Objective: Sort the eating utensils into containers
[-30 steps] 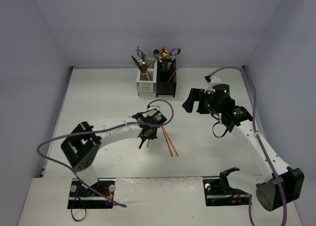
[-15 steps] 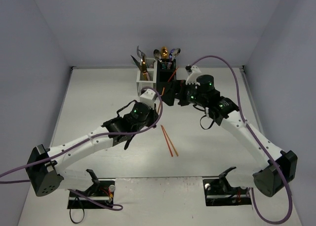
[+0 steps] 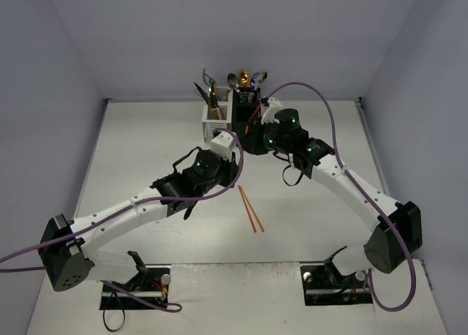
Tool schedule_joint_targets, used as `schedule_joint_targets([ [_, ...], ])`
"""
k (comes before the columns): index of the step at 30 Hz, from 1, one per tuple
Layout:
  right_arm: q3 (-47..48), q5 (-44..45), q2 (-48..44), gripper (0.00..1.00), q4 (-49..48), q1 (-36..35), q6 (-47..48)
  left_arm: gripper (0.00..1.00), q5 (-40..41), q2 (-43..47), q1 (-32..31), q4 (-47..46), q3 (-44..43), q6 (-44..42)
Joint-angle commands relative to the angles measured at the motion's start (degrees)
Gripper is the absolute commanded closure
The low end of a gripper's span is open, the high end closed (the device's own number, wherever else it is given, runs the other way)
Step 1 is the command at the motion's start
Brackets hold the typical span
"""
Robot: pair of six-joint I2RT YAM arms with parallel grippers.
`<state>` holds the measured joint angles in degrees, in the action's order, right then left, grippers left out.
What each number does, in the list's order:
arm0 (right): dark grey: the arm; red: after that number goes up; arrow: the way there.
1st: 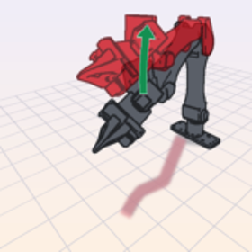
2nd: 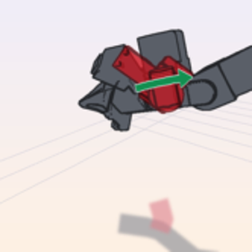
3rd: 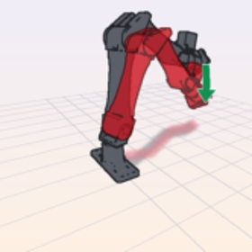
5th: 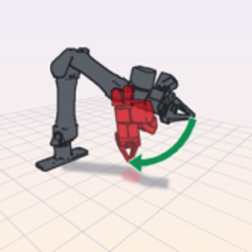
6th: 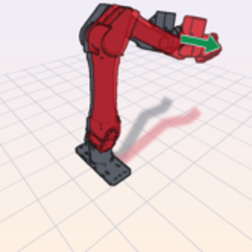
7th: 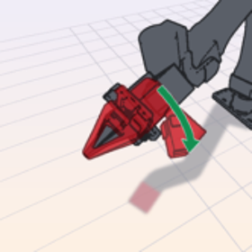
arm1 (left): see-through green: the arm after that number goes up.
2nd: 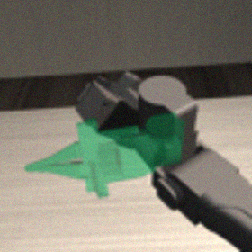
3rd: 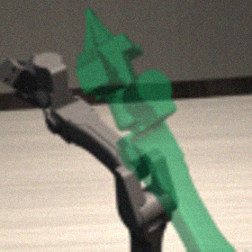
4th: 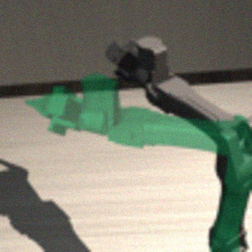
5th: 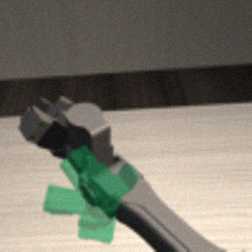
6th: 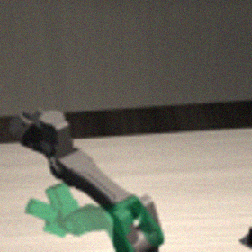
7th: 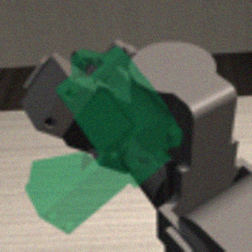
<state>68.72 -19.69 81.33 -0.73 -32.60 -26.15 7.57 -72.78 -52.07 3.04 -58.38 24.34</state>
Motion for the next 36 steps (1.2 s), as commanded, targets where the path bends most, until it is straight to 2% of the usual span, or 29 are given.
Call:
schedule_joint_targets([
  [1,3.55,2.00,-0.23,0.99,-5.22,-0.45,1.46,1.00,0.39,0.45,0.18,-2.97,-4.35,-0.38],
  [3,3.80,2.73,-0.25,1.00,-5.29,-0.45,1.56,0.99,1.17,-0.33,0.36,-0.69,-4.89,0.07],
  [5,4.30,3.51,0.13,1.00,-5.42,-0.45,2.06,0.89,1.81,-0.69,0.74,0.12,-5.08,0.79],
  [6,4.65,4.11,0.14,1.00,-5.42,-0.45,2.41,0.82,1.83,-0.70,0.75,0.47,-5.08,0.80],
  [9,7.27,6.72,1.98,1.00,-5.53,-0.35,4.43,0.48,3.69,-0.20,2.07,2.40,-4.47,2.59],
  [11,9.75,8.78,3.82,1.00,-5.76,-0.24,6.20,0.33,4.56,0.44,3.42,4.28,-3.68,3.95],
  [13,12.19,11.82,5.74,1.00,-6.03,-0.02,9.05,0.22,4.99,1.48,5.02,6.24,-2.55,5.35],
  [19,20.30,18.26,13.78,1.00,-12.98,3.14,12.69,0.15,4.42,4.06,10.06,14.35,1.05,10.16],
  [25,24.76,21.68,21.96,1.00,-23.69,6.75,11.65,0.14,4.38,8.47,12.38,19.29,6.66,11.00],
  [36,33.67,25.86,35.14,1.00,-33.19,7.55,12.18,0.13,1.71,11.80,14.93,23.16,10.25,10.01],
])
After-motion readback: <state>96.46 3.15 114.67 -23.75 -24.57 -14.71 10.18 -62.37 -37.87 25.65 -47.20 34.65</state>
